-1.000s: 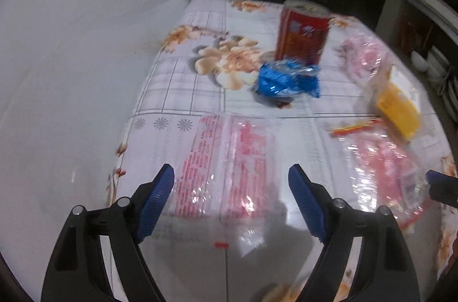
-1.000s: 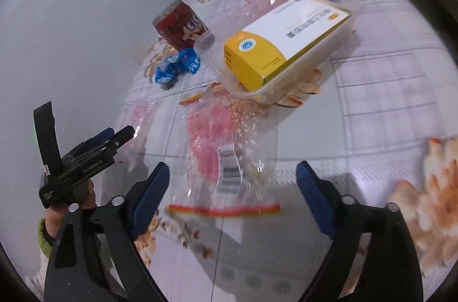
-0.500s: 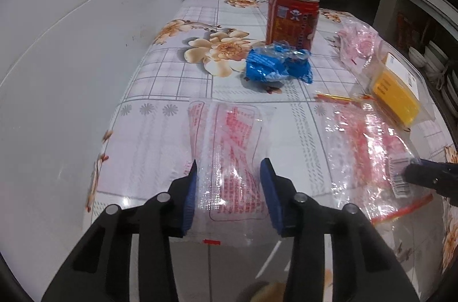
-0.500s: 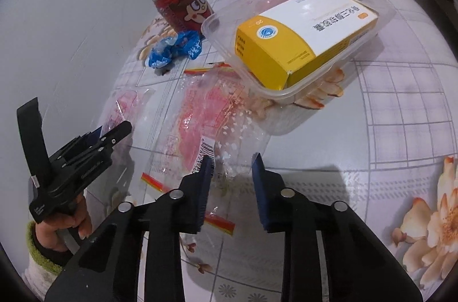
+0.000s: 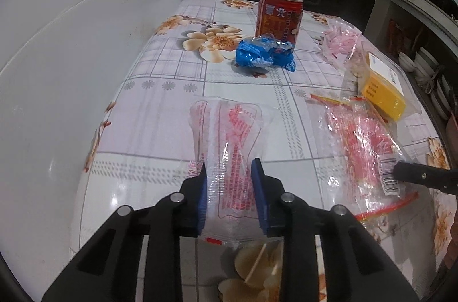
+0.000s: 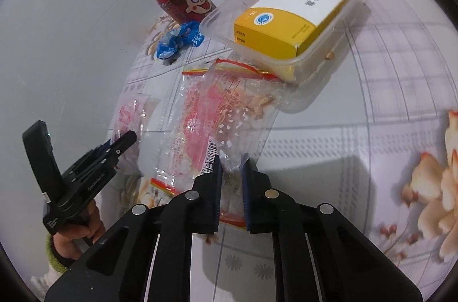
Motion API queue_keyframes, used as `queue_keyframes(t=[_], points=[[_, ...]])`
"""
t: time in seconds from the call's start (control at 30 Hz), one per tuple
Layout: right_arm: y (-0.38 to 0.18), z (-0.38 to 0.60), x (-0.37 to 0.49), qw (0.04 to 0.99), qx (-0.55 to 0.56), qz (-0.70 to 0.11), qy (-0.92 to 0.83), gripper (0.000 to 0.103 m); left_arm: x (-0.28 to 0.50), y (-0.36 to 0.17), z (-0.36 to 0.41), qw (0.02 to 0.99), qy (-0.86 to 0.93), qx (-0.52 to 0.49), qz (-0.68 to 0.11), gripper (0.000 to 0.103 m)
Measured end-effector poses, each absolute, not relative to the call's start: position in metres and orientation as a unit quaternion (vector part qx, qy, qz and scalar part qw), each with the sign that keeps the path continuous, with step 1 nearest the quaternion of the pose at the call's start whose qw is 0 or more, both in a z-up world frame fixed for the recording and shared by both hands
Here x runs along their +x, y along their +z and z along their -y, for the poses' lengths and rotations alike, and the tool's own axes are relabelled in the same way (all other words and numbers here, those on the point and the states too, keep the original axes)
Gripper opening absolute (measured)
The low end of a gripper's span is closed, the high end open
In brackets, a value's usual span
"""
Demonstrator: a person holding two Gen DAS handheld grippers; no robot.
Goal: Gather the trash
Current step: 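Grasp the clear zip bag with the right tool while the left tool grasps the pink-printed wrapper, then carry both bags over the blue wastebasket and open both tools to drop them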
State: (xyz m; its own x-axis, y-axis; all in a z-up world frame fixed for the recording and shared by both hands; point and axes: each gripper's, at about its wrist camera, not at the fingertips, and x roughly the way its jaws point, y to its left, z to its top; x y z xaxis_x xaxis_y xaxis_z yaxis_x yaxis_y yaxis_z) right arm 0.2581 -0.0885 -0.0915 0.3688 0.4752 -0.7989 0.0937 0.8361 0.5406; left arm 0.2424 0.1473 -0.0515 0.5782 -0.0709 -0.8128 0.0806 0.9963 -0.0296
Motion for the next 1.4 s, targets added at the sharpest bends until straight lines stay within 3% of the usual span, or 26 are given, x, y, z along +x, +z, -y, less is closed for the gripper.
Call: queue_keyframes(t=[0.67, 1.4], points=[[-0.078, 0.099, 0.204, 0.758, 0.344, -0.528, 0.171, 0.007, 0.205, -0.023, -0.136, 0.894, -0.080, -0.016, -0.440, 0.025], [-0.039, 0.183, 0.124, 0.793, 0.414, -0.438, 0.092, 0.006, 0.189, 0.037, -0.055, 0.899, -0.206, -0.005, -0.386, 0.025]])
